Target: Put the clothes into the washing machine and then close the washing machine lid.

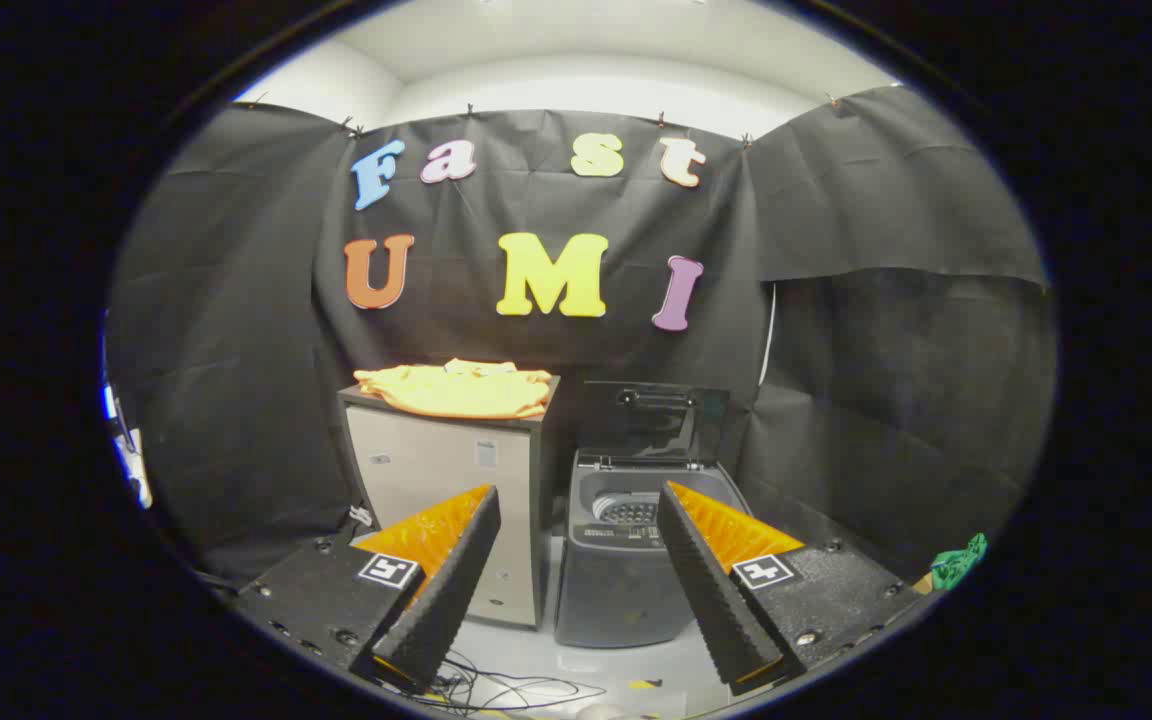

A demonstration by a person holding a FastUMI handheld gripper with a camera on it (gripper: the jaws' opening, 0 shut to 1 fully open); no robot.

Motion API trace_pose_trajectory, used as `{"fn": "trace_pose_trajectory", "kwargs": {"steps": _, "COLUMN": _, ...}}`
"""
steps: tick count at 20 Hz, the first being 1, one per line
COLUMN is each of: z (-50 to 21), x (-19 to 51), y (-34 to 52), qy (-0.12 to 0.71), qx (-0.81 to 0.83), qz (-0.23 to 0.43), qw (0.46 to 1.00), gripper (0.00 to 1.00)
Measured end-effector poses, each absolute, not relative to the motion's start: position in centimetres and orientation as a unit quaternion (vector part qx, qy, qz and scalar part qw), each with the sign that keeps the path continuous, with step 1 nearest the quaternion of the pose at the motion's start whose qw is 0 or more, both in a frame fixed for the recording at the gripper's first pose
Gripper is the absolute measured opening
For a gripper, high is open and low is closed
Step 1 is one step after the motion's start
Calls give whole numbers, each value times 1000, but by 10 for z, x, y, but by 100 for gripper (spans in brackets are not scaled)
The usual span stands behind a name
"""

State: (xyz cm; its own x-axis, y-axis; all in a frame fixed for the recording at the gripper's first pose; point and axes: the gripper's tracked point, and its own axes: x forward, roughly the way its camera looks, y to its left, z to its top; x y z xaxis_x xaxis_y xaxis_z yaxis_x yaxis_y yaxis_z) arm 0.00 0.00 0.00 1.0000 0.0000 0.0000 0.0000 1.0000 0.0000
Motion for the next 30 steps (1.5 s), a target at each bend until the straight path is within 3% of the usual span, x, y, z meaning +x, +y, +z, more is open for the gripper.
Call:
{"fn": "trace_pose_trajectory", "kwargs": {"steps": 22, "z": 3, "x": 5, "y": -12, "qy": -14, "qx": 41, "qz": -62, "qw": 997, "gripper": 99}}
{"fn": "trace_pose_trajectory", "kwargs": {"steps": 25, "z": 41, "x": 0, "y": 11, "qy": -63, "qx": -3, "qz": -46, "qw": 997, "gripper": 99}}
{"fn": "trace_pose_trajectory", "kwargs": {"steps": 30, "z": 56, "x": 38, "y": 37, "qy": -45, "qx": 0, "qz": -16, "qw": 999, "gripper": 99}}
